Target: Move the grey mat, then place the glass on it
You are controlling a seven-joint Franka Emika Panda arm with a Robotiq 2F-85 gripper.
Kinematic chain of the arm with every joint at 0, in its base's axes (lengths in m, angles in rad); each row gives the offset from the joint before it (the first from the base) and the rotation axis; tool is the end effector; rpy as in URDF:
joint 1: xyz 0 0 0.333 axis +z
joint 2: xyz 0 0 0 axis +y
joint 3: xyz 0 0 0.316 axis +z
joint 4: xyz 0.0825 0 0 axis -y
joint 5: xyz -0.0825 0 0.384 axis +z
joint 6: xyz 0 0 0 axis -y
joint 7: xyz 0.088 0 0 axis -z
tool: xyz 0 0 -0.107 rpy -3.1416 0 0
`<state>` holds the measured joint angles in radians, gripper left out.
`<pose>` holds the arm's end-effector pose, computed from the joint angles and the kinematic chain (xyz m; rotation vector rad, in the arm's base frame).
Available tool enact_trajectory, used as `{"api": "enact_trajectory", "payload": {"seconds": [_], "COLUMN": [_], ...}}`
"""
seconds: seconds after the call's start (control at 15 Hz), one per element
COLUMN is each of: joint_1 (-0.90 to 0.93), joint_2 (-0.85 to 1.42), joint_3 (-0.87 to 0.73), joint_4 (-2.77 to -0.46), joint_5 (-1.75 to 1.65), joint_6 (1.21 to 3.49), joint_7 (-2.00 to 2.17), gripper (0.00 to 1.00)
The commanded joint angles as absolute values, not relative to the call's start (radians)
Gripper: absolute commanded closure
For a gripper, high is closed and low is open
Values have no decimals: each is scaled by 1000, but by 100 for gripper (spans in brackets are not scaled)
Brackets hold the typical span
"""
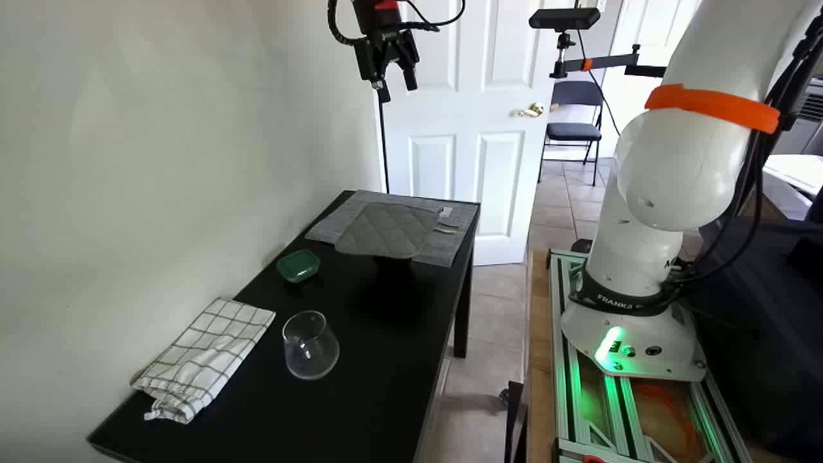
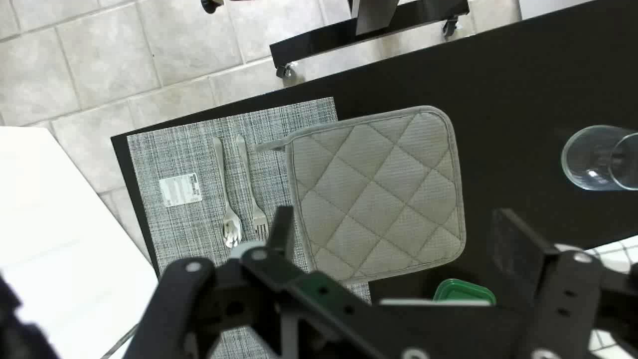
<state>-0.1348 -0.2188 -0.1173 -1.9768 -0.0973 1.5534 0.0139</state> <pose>0.4510 -0.1313 0.5458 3.0526 -0.3870 -0.3286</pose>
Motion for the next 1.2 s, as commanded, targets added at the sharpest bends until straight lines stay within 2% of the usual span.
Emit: {"api": "enact_trajectory", "payload": {"seconds": [0.0, 0.33, 0.6, 1.13], "joint_1": [-131, -131, -99, 14], "joint_2": [-218, -218, -129, 78], "joint_3": [-121, -121, -64, 42], "joint_4": [-1975, -1975, -1996, -2026], "joint_5": [-98, -98, -156, -349], "joint_6": [1551, 1551, 1587, 1884], "joint_7": [14, 14, 111, 364], "gripper": [0, 0, 0, 0]}}
